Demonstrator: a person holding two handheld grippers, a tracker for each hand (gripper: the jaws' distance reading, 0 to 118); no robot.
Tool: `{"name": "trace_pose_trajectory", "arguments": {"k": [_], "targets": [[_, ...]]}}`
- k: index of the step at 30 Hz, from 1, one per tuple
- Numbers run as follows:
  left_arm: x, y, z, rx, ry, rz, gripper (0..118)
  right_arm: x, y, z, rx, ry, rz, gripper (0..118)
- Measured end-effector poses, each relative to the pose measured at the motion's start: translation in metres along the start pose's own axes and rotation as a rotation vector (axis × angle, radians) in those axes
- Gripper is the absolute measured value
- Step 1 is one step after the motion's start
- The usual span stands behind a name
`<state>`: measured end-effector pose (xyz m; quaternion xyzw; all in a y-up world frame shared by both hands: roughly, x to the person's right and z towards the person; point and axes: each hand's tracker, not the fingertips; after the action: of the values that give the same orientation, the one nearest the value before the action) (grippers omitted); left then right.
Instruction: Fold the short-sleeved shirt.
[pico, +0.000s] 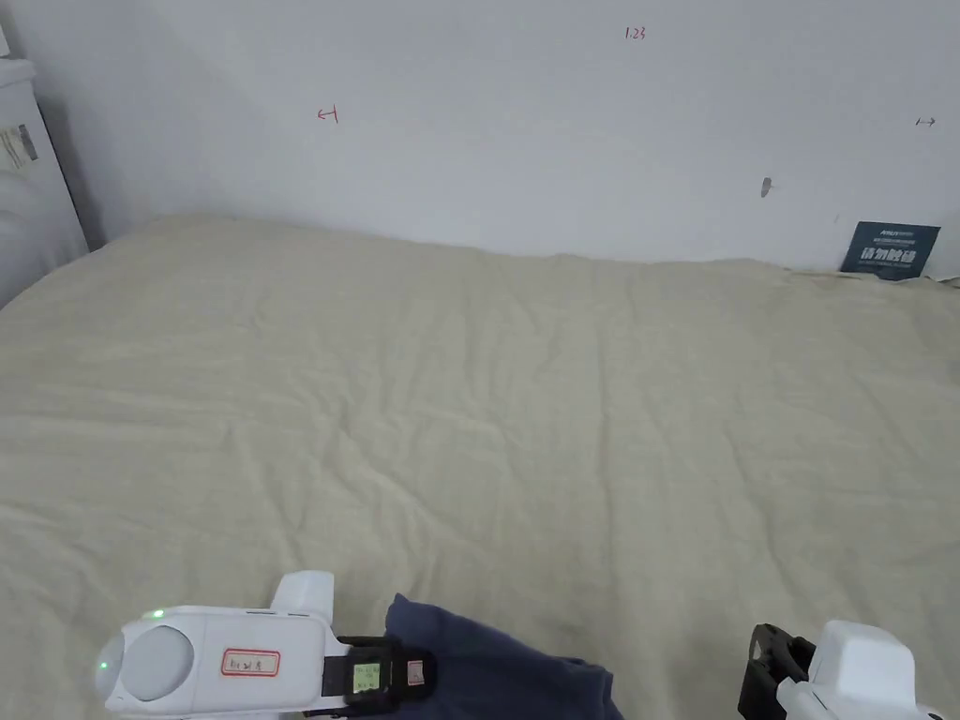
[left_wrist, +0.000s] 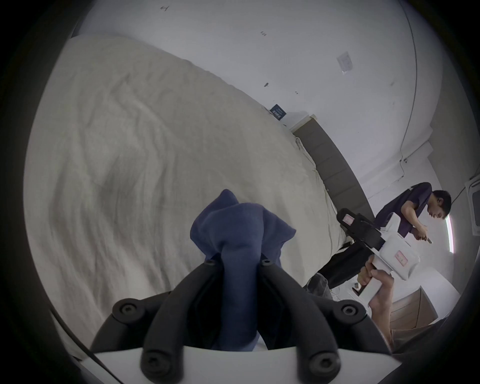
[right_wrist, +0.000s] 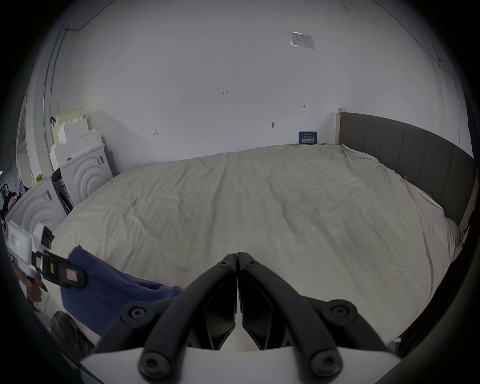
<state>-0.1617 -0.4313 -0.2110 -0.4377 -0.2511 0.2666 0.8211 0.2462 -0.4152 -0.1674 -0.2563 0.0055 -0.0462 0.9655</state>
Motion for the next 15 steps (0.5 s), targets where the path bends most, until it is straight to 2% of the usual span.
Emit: {"name": "trace_pose_trajectory", "arguments": {"k": [6,8,15], "targets": [[-0.016,0.021,0.051,0.010,0.038,-0.032,16,0.001,0.002,-0.001,0.002,-0.004,-0.005,1],[-0.030,0.027,0.074,0.012,0.100,-0.062,16,-0.001,0.002,-0.004,0.001,0.000,-0.003,1],[-0.100,0.050,0.148,0.030,0.218,-0.001,16,-0.015,0.004,-0.012,-0.005,0.021,0.012,1]]}}
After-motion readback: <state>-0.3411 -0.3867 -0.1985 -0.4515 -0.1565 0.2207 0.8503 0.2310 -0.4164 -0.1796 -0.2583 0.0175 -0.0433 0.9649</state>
